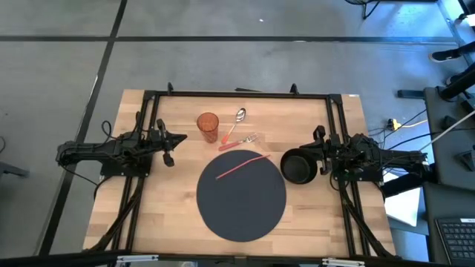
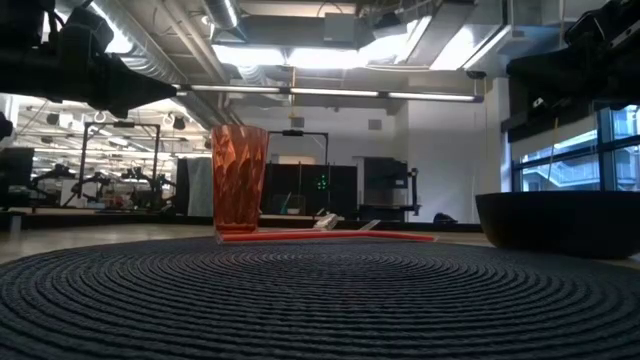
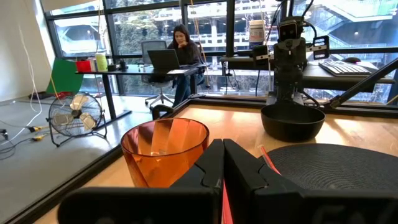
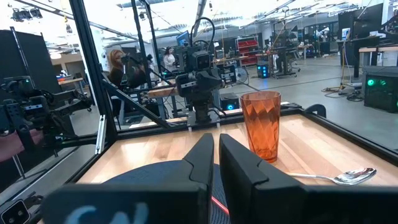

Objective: Pick & Place Utensil

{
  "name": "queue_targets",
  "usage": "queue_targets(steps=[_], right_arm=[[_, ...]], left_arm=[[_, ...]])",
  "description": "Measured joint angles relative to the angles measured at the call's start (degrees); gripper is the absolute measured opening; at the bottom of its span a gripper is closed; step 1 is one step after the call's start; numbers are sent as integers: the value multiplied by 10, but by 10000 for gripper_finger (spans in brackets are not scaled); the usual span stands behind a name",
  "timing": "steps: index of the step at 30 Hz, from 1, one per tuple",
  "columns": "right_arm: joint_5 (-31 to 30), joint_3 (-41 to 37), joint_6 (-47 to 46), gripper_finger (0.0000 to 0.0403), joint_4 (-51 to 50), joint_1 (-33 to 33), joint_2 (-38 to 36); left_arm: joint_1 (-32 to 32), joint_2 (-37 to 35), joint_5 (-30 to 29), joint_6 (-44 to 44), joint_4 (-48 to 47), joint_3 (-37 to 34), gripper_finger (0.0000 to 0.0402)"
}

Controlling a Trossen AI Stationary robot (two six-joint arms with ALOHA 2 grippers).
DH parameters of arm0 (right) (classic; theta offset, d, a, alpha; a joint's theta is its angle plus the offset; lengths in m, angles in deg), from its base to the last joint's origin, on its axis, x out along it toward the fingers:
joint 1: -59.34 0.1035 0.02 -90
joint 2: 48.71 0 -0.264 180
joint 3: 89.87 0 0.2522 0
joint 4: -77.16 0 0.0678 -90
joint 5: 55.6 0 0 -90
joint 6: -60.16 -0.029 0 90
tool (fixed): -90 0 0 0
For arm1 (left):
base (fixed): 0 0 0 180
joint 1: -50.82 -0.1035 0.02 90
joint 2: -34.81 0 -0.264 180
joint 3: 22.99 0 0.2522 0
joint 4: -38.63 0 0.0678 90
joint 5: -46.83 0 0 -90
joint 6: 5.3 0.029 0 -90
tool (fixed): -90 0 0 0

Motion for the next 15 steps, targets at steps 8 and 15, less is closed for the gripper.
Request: queue_targets(steps=[8,15], right_arm=[[0,0,0,28,0,0,0],[0,0,0,28,6,0,0]], left_arm=[[0,0,0,0,0,0,2],[0,0,0,0,0,0,2]])
